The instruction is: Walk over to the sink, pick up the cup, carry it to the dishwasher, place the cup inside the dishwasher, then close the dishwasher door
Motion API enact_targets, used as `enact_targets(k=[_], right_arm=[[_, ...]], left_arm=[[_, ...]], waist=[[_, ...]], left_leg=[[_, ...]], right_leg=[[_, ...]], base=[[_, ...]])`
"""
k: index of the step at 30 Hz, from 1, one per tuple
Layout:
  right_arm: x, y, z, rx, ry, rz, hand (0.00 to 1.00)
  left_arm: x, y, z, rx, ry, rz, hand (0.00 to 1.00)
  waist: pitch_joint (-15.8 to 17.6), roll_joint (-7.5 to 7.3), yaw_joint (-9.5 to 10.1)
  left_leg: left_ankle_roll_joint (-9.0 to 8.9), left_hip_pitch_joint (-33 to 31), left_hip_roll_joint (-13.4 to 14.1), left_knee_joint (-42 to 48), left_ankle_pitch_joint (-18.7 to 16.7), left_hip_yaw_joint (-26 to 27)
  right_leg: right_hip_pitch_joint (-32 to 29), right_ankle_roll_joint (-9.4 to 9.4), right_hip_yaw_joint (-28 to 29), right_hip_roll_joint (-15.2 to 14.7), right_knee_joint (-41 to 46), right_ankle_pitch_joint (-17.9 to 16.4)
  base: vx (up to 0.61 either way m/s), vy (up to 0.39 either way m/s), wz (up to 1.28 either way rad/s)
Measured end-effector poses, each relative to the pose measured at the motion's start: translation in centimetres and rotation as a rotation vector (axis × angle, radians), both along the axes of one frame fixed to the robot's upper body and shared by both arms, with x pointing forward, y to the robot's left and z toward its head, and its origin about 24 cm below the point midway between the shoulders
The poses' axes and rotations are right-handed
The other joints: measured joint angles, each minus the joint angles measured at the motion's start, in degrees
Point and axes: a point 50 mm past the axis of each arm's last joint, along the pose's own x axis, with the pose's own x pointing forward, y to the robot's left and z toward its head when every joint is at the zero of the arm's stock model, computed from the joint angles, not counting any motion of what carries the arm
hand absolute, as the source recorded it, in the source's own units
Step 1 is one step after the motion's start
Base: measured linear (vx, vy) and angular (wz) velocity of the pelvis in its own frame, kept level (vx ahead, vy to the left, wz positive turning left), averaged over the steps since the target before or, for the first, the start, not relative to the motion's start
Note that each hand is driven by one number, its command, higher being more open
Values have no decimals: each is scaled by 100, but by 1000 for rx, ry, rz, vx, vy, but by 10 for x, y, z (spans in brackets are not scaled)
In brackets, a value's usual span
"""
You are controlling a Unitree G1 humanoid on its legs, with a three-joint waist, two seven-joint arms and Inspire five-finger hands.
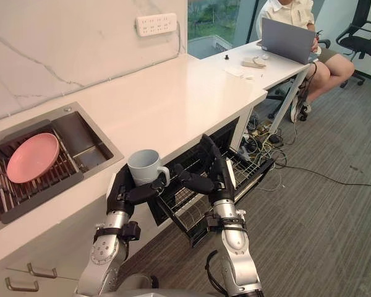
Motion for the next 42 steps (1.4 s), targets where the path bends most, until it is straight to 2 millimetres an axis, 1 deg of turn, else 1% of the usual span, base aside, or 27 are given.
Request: enact_targets(k=[2, 5, 9, 11, 13, 18, 19, 25, 27, 29, 32, 36, 42], right_arm=[[-1, -3, -1, -7, 1, 26, 90], [-1, -8, -1, -27, 2, 37, 90], [-1, -12, -2, -38, 6, 60, 90], [-1, -11, -2, -41, 4, 73, 90], [-2, -9, -3, -47, 5, 97, 90], [0, 2, -3, -65, 7, 175, 90], [1, 3, -3, -69, 7, 181, 90], [6, 8, 2, -86, -19, 220, 90], [6, 8, 2, -88, -18, 221, 90], [6, 6, 2, -96, -16, 221, 90], [6, 5, 1, -100, -12, 219, 90], [7, 4, -2, -110, 1, 215, 90], [13, 6, 3, -105, -22, 226, 90]], left_arm=[[5, 8, -3, 26, 10, 16, 30], [14, 15, 0, 45, -5, 34, 30], [23, 16, 7, 47, -38, 36, 30], [25, 15, 9, 47, -44, 33, 30], [26, 15, 9, 48, -45, 31, 30], [26, 15, 8, 49, -42, 26, 30], [26, 15, 8, 49, -42, 23, 30], [28, 7, 11, 48, -55, -23, 30], [29, 2, 12, 47, -60, -53, 30], [29, 0, 11, 47, -60, -69, 30], [29, -1, 11, 49, -59, -81, 30], [29, -1, 11, 32, -57, -84, 30], [28, 1, 10, 8, -50, -84, 30]], waist=[[0, 0, -22], [-2, 4, -59], [-7, 11, -128], [-9, 14, -153], [-11, 18, -166], [-15, 24, -170], [-18, 29, -171], [-34, 51, -169], [-55, 73, -168], [-99, 125, -171], [-126, 158, -170], [-129, 158, -166], [-132, 153, -162]], left_leg=[[-48, 266, -9, -501, 238, 5], [-78, 527, 9, -1034, 484, -30], [-26, 651, 35, -1380, 667, -39], [14, 683, 32, -1505, 713, -39], [53, 733, 25, -1710, 832, -33], [49, 909, 20, -2118, 1126, -39], [8, 916, 19, -2144, 1174, -44], [-1, 955, 1, -2297, 1322, -98], [-2, 958, -10, -2329, 1348, -119], [1, 962, -21, -2338, 1357, -126], [6, 1004, -22, -2419, 1411, -164], [12, 1061, -21, -2611, 1532, -233], [14, 1061, -37, -2633, 1590, -288]], right_leg=[[2, 3, 123, 16, -70, 95], [-6, -27, 245, 59, -196, 195], [-16, -57, 314, 96, -329, 326], [-15, -40, 315, 94, -388, 380], [-25, -28, 325, 86, -488, 467], [-47, -20, 313, 87, -504, 506], [-47, -19, 307, 88, -504, 507], [-46, -18, 253, 78, -503, 516], [-45, -17, 230, 69, -504, 516], [-40, -17, 225, 60, -504, 516], [-21, -17, 182, 63, -505, 515], [-22, -17, 109, 69, -512, 515], [-19, -12, 62, 61, -505, 519]], base=[[-13, -50, -29], [-38, -64, -29], [-62, -15, -12], [-44, 13, 0], [-48, 22, -1], [-25, 6, 0], [-15, -8, 4], [3, -7, 4], [10, -7, 7], [0, 0, 0], [-8, -13, 6], [-22, -16, 10], [-11, -8, 3]])
